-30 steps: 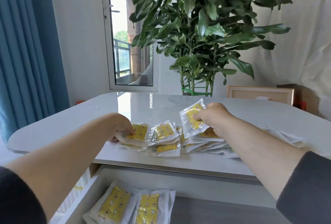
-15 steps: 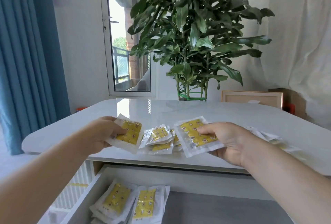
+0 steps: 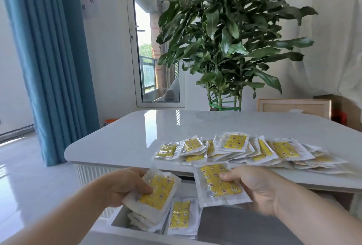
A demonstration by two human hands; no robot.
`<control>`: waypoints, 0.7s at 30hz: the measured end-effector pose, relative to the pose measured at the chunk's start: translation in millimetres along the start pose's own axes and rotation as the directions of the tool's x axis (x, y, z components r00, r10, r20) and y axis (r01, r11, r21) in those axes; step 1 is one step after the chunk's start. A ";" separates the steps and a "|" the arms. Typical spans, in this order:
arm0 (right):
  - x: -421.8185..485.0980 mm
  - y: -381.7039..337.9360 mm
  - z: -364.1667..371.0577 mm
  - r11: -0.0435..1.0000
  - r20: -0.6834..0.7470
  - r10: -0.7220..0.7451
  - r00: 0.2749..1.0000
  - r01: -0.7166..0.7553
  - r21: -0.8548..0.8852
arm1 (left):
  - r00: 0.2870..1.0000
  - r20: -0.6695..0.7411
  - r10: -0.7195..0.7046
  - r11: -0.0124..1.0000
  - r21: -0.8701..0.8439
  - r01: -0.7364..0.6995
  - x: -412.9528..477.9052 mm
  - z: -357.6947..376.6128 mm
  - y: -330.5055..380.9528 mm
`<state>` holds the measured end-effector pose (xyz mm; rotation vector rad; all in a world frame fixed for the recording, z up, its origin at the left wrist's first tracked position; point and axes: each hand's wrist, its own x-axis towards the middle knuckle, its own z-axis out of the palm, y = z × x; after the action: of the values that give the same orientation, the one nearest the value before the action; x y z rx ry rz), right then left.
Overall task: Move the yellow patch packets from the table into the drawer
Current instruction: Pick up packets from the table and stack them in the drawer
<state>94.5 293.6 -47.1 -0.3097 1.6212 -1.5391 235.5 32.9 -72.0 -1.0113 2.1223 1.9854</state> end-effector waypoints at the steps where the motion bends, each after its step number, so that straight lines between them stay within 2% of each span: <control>1: 1.5 2.2 1.2 1.000 0.013 0.016 1.000 -0.016 0.002 | 1.000 0.001 -0.024 1.000 0.017 0.024 5.6 -1.7 -4.6; 4: 4.9 10.4 4.1 0.998 0.044 0.057 0.997 -0.057 0.010 | 0.994 -0.024 -0.104 0.990 0.089 0.106 24.4 -5.7 -17.7; 7: 9.7 19.0 4.3 0.998 0.050 0.066 0.997 -0.066 0.012 | 0.980 -0.115 -0.159 0.954 0.237 0.183 42.2 -2.9 -23.5; 12: 16.0 25.3 2.1 0.996 0.049 0.082 0.995 -0.083 0.027 | 0.938 -0.225 -0.263 0.770 0.537 0.345 74.8 12.7 -18.7; 15: 17.0 26.4 -1.0 0.996 0.054 0.078 0.996 -0.080 0.034 | 0.906 -0.371 -0.206 0.711 0.579 0.399 74.8 30.9 -15.0; 18: 17.2 27.7 -4.1 0.995 0.040 0.084 0.996 -0.086 0.042 | 0.906 -0.373 -0.199 0.592 0.691 0.415 82.4 32.2 -18.4; 21: 19.6 30.0 -7.1 0.995 0.015 0.092 0.996 -0.092 0.035 | 0.930 -0.360 -0.076 0.465 0.812 0.353 87.1 28.3 -24.0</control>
<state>88.7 291.3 -83.1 -0.2229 1.5743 -1.4913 168.5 24.0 -138.3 -1.2379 2.4557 0.4231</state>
